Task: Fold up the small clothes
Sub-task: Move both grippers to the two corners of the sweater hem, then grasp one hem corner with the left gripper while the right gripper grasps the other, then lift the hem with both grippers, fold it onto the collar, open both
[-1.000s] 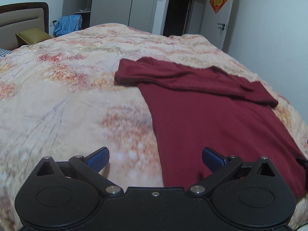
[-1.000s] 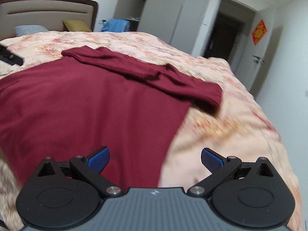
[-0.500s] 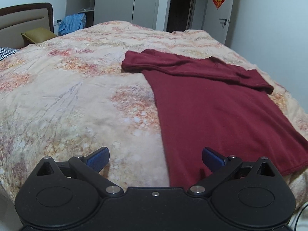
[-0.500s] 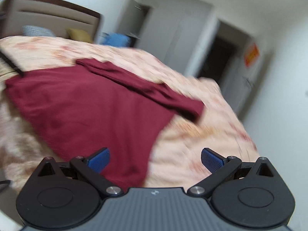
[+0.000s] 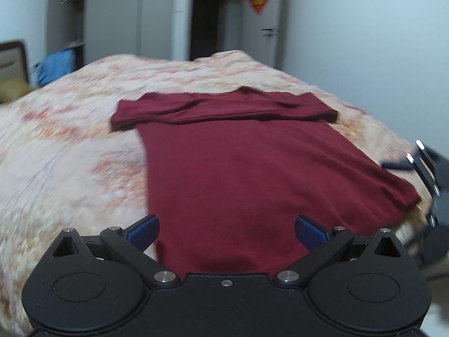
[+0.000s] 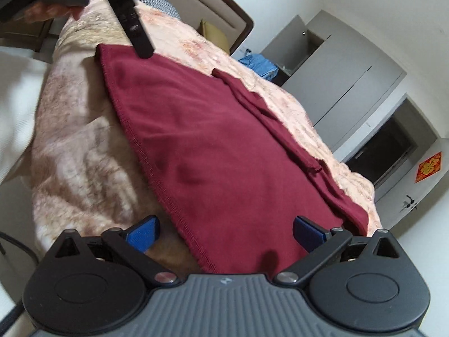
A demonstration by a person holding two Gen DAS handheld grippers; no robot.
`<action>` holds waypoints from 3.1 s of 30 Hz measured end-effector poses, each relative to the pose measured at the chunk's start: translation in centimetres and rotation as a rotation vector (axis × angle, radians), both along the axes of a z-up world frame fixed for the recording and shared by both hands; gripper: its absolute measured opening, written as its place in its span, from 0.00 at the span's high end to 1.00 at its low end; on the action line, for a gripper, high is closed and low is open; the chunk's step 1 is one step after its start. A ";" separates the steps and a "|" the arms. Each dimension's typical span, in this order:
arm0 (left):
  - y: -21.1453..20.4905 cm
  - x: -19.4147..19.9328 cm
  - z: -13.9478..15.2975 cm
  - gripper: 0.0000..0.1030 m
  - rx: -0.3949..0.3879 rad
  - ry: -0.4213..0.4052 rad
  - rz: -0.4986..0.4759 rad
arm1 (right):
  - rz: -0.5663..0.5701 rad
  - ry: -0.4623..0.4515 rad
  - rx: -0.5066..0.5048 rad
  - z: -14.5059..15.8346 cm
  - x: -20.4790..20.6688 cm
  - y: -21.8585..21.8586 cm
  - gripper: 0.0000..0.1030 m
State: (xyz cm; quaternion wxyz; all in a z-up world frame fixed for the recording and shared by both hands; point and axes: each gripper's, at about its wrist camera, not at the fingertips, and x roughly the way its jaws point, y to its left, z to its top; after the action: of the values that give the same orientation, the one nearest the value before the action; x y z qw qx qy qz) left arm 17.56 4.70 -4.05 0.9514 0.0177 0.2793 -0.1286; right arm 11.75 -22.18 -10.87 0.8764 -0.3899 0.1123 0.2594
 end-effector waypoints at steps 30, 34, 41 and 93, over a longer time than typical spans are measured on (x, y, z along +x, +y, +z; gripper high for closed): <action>-1.1 0.0 -2.8 0.13 0.366 -0.125 -0.062 | -0.091 0.393 0.607 8.3 9.5 -6.4 0.08; -0.2 -1.2 -2.2 0.26 0.332 -0.178 -0.124 | -0.095 0.404 0.606 8.0 9.5 -6.4 0.08; -0.3 -2.0 -1.9 0.66 0.371 -0.229 -0.212 | -0.098 0.397 0.567 7.5 8.8 -6.2 0.08; 4.4 -7.9 10.6 0.97 -0.168 -0.280 -0.009 | -0.144 -0.277 0.353 10.0 -9.6 -7.6 0.95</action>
State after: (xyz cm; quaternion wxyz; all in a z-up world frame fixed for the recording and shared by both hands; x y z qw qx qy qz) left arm 9.70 9.14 6.51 0.9785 -0.0430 0.1323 -0.1521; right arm 2.12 -29.75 -0.84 0.9543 -0.2533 -0.0286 0.1562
